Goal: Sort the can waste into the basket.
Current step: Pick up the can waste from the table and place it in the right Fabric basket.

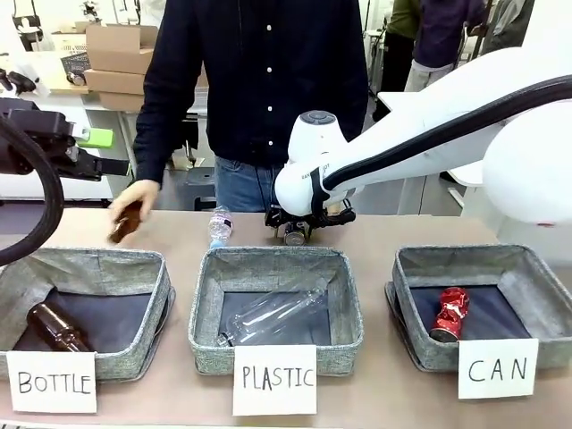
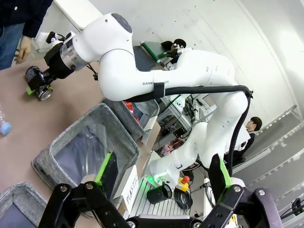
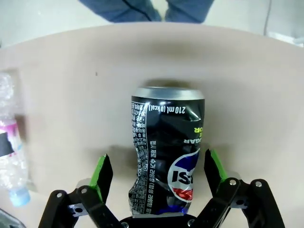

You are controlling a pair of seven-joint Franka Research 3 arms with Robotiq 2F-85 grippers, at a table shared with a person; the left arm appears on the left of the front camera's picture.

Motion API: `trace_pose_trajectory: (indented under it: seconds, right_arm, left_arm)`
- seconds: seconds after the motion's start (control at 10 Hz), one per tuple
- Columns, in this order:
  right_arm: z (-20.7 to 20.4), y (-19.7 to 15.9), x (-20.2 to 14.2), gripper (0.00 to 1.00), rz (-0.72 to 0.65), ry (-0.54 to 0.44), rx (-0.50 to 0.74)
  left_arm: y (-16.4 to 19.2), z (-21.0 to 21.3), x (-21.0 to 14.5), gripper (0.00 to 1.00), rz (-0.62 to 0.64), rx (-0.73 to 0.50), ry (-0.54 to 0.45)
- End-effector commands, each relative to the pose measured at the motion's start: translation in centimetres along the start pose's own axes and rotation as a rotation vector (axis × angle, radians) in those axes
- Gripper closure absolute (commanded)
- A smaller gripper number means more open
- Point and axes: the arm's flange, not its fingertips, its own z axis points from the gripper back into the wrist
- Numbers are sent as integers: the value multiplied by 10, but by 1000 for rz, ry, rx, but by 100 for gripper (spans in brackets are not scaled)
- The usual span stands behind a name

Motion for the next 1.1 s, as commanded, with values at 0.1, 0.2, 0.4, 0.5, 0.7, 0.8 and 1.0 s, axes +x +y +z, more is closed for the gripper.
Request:
trace_pose_trajectory:
  seconds: [0.1, 0.2, 0.4, 0.5, 0.7, 0.8, 1.0]
  right_arm:
    - [7, -10, -7, 60, 18, 18, 37]
    - [8, -10, -8, 100, 21, 21, 38]
    - [8, -8, -12, 100, 35, 37, 29]
    - [11, -9, -12, 100, 36, 40, 26]
    - [17, -13, -13, 100, 19, 35, 28]
    - [20, -16, -15, 57, 15, 38, 48]
    - [32, -23, -18, 57, 17, 40, 67]
  left_arm:
    - [-4, 1, 1, 0, 8, -12, -2]
    - [-4, 1, 1, 0, 8, -12, -2]
    - [-4, 1, 1, 0, 8, -12, -2]
    - [-4, 1, 1, 0, 8, -12, -2]
    - [-4, 1, 1, 0, 8, -12, -2]
    - [-4, 1, 1, 0, 8, -12, -2]
    - [-4, 1, 1, 0, 8, -12, -2]
